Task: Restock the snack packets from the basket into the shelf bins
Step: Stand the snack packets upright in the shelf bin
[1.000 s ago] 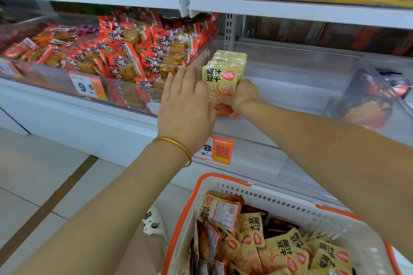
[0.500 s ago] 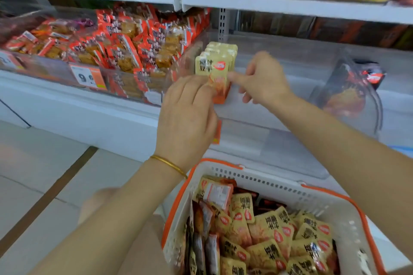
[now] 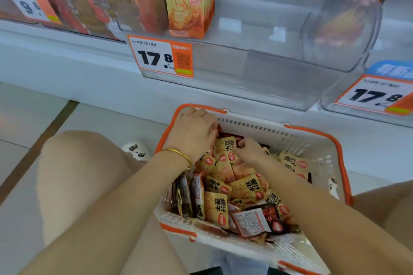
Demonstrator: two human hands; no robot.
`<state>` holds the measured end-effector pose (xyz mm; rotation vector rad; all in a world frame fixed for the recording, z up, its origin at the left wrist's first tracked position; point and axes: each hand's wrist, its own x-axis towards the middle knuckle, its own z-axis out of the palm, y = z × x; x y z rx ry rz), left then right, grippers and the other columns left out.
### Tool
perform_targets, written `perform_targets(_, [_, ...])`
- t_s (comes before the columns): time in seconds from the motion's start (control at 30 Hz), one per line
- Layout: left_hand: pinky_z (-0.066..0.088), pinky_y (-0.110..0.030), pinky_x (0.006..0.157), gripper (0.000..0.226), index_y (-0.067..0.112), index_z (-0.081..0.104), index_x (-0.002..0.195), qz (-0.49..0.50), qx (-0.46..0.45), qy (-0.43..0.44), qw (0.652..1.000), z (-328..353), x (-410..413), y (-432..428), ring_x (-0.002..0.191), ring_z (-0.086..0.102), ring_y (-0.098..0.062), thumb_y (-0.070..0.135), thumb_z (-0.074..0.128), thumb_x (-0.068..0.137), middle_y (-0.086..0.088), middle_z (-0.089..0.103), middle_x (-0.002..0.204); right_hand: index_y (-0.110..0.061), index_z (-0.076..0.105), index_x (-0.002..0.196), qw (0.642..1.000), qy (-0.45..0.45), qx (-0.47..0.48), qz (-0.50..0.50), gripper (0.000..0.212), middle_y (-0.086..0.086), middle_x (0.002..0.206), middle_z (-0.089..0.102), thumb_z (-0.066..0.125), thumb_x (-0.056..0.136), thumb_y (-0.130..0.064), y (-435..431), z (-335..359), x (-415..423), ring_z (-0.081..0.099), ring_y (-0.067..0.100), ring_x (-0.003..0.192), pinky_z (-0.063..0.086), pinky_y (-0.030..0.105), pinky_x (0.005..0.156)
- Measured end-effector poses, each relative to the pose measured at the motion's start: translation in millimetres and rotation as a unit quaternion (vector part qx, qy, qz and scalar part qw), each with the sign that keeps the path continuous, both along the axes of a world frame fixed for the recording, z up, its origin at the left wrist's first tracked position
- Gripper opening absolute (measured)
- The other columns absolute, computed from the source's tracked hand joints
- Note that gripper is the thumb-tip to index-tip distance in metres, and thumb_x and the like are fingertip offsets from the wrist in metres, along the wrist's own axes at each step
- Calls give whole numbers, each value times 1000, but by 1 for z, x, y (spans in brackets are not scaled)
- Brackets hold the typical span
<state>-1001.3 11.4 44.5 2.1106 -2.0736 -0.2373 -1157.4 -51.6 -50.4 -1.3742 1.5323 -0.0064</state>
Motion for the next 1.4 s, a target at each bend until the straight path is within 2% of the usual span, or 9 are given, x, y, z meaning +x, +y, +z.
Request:
perform_targets(0.23, [32, -35, 96, 30, 18, 63, 112, 19, 8, 15, 1000, -11, 7, -13, 119, 42, -24, 18, 44, 89, -2, 58, 119, -3, 37, 137, 981, -67, 99, -154, 48, 16, 106, 58, 55, 94, -8, -11, -39, 20, 62, 19, 74, 57, 36, 69])
perform_targets(0.33, [35, -37, 96, 30, 18, 62, 114, 22, 22, 8, 999, -13, 8, -14, 118, 42, -24, 18, 43, 90, -3, 58, 119, -1, 61, 101, 995, -7, 28, -94, 11, 7, 80, 57, 57, 92, -7, -13, -38, 17, 57, 17, 61, 57, 37, 65])
perform_targets(0.43, [37, -40, 97, 29, 17, 59, 116, 18, 54, 7, 998, -16, 8, -12, 119, 41, -25, 18, 44, 92, -4, 56, 121, -14, 44, 58, 984, 82, -136, 81, 35, -2, 62, 48, 55, 91, -12, -16, -25, 8, 49, 16, 58, 48, 34, 63])
perform_targets(0.57, [37, -41, 102, 34, 17, 54, 125, 23, 93, 73, 993, -19, 6, -10, 120, 44, -26, 21, 53, 91, -5, 54, 128, -22, 37, 67, 931, 98, -266, 229, 31, -6, 65, 46, 45, 97, -19, -11, 29, -8, 46, 15, 63, 32, 30, 54])
perform_targets(0.7, [34, -21, 95, 43, 14, 53, 127, 17, 143, 239, 960, -4, -4, -3, 119, 49, -16, 21, 65, 87, -1, 54, 127, -11, 52, 80, 923, 4, -254, 290, 19, -1, 72, 50, 47, 97, -18, 1, 90, -20, 48, 16, 66, 36, 32, 60])
perform_targets(0.8, [49, -22, 82, 12, 21, 64, 90, 14, 155, 376, 913, 16, -2, 3, 85, 61, -3, 10, 67, 85, 1, 66, 92, -9, 59, 83, 933, -99, -240, 250, 14, -5, 70, 48, 55, 94, -16, 12, 126, -24, 44, 9, 64, 34, 27, 61])
perform_targets(0.9, [42, -9, 59, 19, 18, 63, 75, 22, 140, 447, 883, 43, 6, 13, 57, 54, 7, 2, 65, 85, 16, 62, 62, -9, 65, 88, 950, -238, -143, 147, 14, 0, 77, 61, 55, 94, -17, 18, 145, -27, 56, 12, 74, 46, 26, 74])
perform_targets(1.13, [47, -14, 55, 12, 13, 63, 76, 49, 43, 460, 885, 98, 26, 33, 56, 55, 0, 5, 63, 86, 12, 63, 59, -13, 65, 100, 903, -425, 59, 34, 51, 15, 96, 71, 42, 78, -52, 32, 177, -20, 68, 26, 87, 58, 36, 75])
perform_targets(1.4, [46, -25, 55, 18, 9, 66, 74, 77, -70, 512, 853, 154, 38, 10, 61, 55, -14, 14, 59, 90, -5, 63, 71, -14, 66, 89, 911, -392, -88, 95, 9, 1, 76, 72, 59, 87, -10, 24, 248, 13, 65, 15, 64, 57, 31, 60])
